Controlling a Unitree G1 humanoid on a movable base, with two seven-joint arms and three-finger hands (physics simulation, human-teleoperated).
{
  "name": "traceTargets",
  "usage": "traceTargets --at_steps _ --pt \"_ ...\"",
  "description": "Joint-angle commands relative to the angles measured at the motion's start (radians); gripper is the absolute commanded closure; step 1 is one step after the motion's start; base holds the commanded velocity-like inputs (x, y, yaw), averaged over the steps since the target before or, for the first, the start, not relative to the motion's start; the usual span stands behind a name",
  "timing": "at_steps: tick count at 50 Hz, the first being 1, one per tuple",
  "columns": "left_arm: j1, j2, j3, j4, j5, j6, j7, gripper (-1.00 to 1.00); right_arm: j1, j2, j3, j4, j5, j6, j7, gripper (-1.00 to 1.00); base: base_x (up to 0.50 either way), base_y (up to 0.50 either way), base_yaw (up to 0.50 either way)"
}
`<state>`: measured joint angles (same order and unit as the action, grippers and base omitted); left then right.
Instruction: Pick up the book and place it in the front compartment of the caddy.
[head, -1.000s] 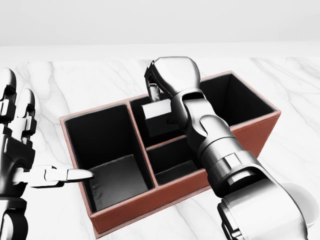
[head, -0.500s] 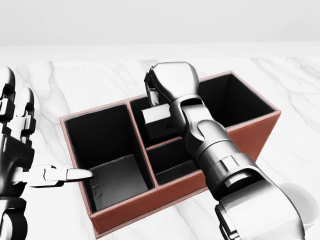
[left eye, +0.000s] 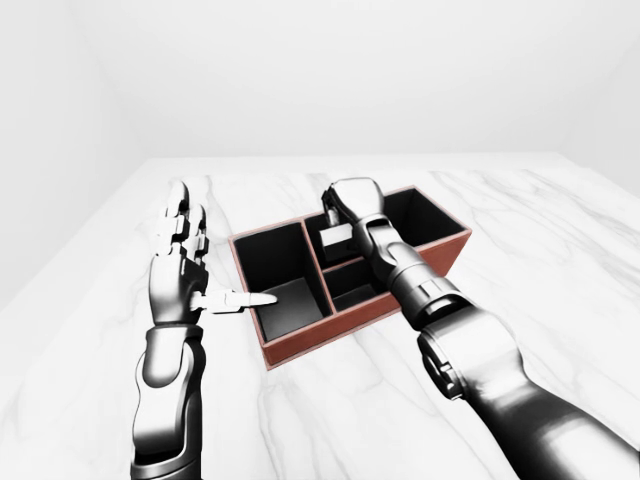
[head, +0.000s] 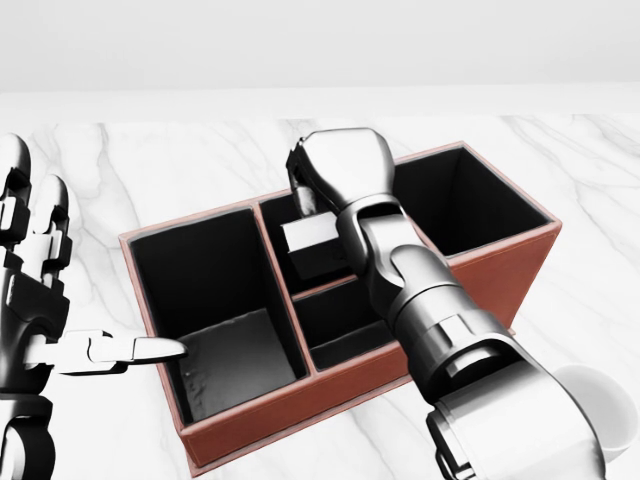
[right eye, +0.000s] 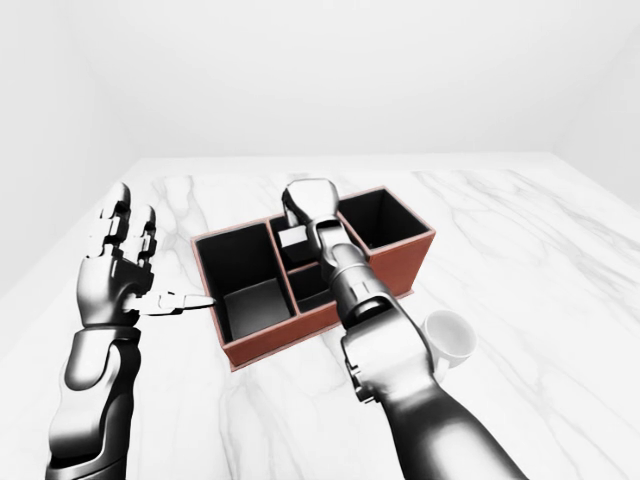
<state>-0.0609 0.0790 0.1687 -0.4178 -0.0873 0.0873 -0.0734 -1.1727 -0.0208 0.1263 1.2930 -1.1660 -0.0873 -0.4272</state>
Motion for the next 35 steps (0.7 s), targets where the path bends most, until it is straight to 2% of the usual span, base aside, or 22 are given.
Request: traceTargets --at_steps 1,35 --pt "0.002 0.0 0.0 -0.005 -0.002 0.0 -0.001 -1.0 -0.017 0.007 -0.01 -0.011 -0.029 0.0 -0.036 1.0 0.0 0.0 0.0" --pt "0.002 0.0 -0.001 0.008 0.001 0.0 -0.002 -1.0 -0.017 0.019 -0.011 0.008 -0.044 0.0 -0.069 1.0 0.0 0.0 0.0"
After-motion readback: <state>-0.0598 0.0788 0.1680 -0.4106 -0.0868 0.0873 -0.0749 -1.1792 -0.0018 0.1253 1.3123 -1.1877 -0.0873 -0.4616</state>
